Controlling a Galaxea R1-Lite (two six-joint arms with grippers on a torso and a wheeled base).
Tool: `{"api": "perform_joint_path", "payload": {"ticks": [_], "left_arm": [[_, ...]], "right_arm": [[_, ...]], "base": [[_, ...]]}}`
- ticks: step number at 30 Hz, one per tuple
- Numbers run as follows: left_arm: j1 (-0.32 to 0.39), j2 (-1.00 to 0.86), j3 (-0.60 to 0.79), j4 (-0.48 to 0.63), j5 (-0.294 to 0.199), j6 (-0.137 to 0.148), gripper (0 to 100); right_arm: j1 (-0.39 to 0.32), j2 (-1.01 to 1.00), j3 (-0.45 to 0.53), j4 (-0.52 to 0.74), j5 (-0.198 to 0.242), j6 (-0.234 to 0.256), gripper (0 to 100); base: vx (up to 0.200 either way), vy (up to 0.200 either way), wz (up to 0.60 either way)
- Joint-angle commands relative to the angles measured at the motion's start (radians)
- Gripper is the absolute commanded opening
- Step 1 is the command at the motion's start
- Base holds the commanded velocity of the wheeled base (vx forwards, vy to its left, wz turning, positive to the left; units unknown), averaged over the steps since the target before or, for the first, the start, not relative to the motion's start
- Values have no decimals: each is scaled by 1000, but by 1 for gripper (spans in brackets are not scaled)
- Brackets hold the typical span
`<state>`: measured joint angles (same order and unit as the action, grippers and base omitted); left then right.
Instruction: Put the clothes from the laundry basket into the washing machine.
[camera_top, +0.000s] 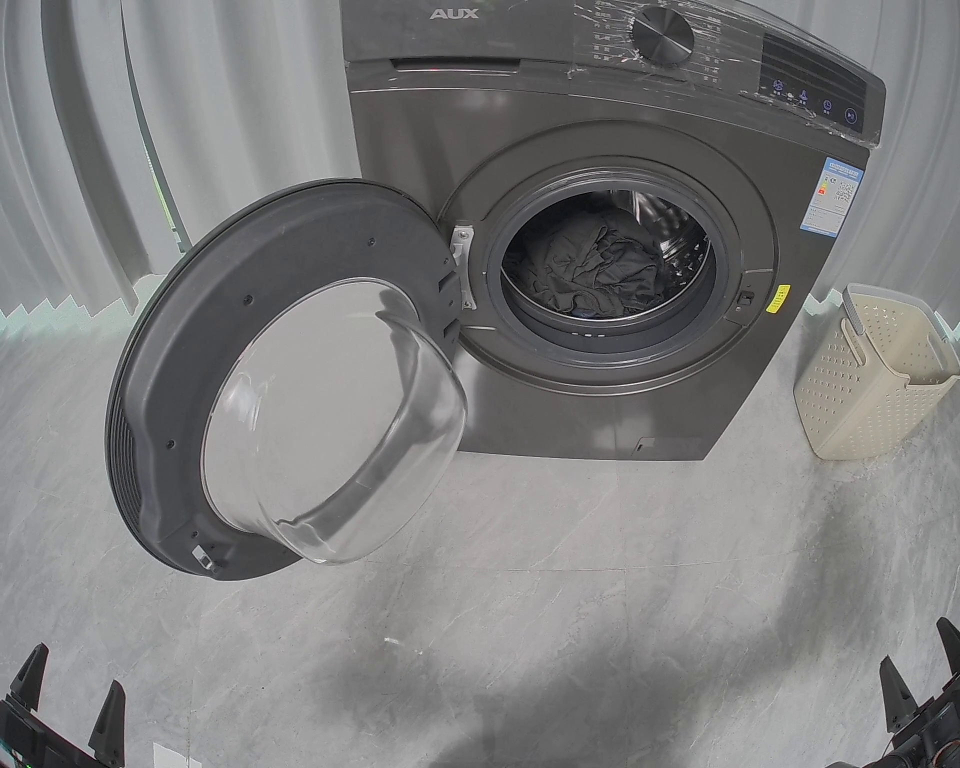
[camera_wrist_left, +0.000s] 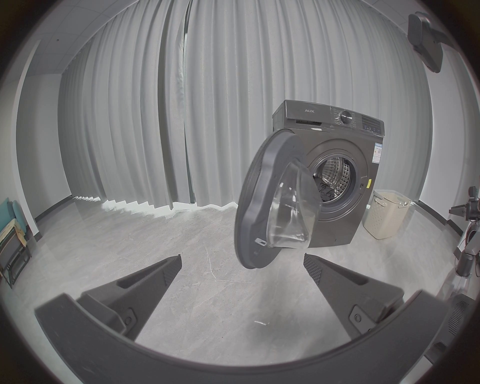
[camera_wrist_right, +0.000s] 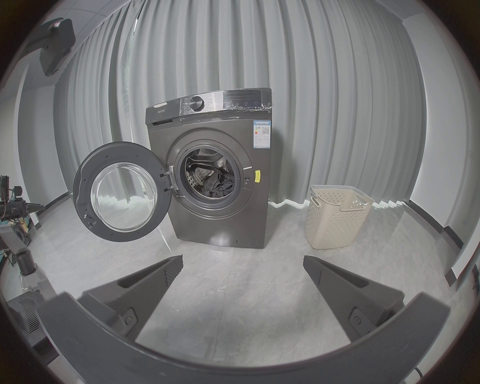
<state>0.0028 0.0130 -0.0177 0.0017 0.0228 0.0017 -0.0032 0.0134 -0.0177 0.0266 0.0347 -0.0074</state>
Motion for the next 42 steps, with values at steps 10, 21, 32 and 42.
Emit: {"api": "perform_joint_path", "payload": {"ticks": [10,21,32,42], "left_arm": [[2,-13,18,0,3,-9,100],[-50,194,-306,43,-87,-48,100],[-124,794,-337,-275,-261,-49,100],[-176,1061,-398,-456,-317,-49,100]], "right_arm": [[0,-13,7,-1,-1,0,100],[0,-13,7,-1,-2,3,100],[0,-13,7,-1,-2,1,100],[2,-13,7,-1,-2,1,100]], "base": [[0,60,0],[0,0,0],[0,0,0],[0,0,0]]}}
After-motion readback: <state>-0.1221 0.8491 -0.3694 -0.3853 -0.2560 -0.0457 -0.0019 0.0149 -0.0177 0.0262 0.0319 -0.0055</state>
